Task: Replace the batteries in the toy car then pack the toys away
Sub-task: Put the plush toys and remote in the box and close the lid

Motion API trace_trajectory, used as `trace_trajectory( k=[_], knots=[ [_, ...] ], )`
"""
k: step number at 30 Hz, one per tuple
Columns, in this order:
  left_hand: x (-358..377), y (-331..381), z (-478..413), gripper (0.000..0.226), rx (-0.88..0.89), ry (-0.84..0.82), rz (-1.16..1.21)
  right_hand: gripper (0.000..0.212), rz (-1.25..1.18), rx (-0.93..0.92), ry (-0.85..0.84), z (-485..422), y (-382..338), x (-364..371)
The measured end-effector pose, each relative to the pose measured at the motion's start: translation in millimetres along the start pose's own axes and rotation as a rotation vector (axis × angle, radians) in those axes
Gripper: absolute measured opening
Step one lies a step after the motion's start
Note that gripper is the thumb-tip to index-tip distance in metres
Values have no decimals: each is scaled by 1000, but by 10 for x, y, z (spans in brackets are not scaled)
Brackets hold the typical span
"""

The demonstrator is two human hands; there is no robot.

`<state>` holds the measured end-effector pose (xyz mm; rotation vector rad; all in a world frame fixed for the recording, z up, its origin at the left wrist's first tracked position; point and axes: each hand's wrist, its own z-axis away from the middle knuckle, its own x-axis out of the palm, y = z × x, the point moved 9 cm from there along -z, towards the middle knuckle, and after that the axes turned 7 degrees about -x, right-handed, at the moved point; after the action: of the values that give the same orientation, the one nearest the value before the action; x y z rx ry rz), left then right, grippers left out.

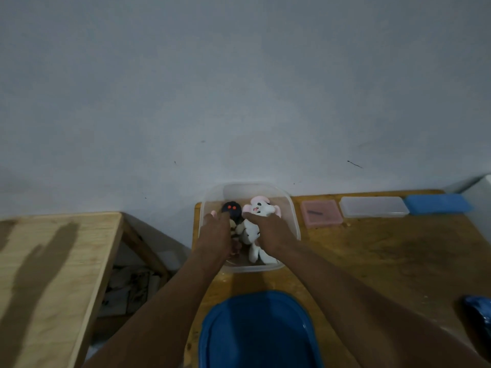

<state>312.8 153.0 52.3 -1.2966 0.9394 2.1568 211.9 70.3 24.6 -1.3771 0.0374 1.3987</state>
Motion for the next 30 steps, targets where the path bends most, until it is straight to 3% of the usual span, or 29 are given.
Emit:
trace_trajectory(
  k=[5,11,15,23,30],
  knots=[
    [-116,63,156,69,72,44,-69,73,227,-113,103,229,-122,-257],
    [-400,206,546,41,184,198,26,48,335,-154,260,732,-289,-514],
    [-385,209,856,41,227,260,69,39,304,-208,310,1086,-323,-502],
    [131,-90,1521,47,112,182,62,37,288,-208,167,1741,48,-113],
    [786,-497,2176,47,-53,80,63,42,370,-75,83,2309,576,362]
  ],
)
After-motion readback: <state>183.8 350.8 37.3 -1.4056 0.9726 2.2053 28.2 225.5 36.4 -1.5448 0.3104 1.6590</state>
